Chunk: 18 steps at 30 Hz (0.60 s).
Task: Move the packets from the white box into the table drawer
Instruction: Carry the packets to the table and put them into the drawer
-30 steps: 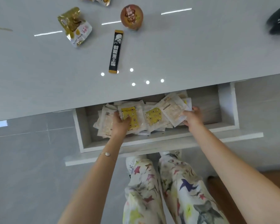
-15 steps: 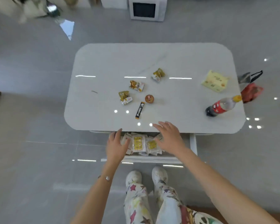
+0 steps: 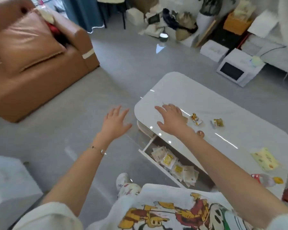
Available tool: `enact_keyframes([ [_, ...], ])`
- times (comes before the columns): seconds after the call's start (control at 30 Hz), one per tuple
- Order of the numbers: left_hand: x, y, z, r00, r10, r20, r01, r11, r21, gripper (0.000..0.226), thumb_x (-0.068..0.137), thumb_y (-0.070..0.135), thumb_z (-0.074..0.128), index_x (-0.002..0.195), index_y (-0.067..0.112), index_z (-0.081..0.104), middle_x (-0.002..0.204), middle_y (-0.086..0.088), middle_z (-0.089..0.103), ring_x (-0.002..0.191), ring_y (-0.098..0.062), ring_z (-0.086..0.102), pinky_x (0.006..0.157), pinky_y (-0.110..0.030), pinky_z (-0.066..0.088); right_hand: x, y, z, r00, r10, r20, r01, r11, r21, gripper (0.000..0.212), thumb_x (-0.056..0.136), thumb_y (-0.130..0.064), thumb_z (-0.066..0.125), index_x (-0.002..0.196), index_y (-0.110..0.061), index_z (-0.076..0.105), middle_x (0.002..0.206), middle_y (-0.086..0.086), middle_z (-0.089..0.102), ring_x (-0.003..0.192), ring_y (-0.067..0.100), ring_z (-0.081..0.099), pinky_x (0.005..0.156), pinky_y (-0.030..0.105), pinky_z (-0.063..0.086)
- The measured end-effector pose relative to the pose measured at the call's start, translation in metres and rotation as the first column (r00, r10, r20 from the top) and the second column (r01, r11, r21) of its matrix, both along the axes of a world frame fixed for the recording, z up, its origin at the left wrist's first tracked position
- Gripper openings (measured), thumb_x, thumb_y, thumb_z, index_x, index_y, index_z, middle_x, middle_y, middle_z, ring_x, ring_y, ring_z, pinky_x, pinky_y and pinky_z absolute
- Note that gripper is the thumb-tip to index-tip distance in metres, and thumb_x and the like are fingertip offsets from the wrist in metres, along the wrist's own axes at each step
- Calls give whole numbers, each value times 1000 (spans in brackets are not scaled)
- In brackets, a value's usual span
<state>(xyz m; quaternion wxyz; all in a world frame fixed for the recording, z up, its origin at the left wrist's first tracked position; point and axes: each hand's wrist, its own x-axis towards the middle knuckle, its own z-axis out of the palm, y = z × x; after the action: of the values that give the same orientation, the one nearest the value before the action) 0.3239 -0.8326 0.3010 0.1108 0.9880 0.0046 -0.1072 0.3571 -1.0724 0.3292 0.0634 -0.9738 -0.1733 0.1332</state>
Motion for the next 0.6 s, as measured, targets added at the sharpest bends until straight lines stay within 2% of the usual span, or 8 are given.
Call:
enact_keyframes([
  [0.2,-27,143,25,953,294,68,-292,956,-35,69,93,54,47,151,28,21,160,-6,8,146,-28,10,114,-41,14,39,159,31,978,176,108,-182,982,43,63,89,-34,54,147,-25,31,136,7,52,131,30,37,105,39,27],
  [0.4,-64,257,24,850,521,76,-512,851,-114,68,92,51,49,150,29,21,160,-6,10,146,-27,9,114,-44,17,41,307,34,940,333,71,-337,939,63,62,91,-33,52,148,-24,29,138,7,50,128,31,40,102,39,32],
  [0.6,-100,346,19,740,671,39,-655,733,-185,68,92,52,49,151,33,21,160,-3,11,146,-25,9,114,-44,18,42,422,25,888,455,66,-459,885,81,63,90,-34,53,147,-24,29,136,6,52,124,34,44,101,41,34],
])
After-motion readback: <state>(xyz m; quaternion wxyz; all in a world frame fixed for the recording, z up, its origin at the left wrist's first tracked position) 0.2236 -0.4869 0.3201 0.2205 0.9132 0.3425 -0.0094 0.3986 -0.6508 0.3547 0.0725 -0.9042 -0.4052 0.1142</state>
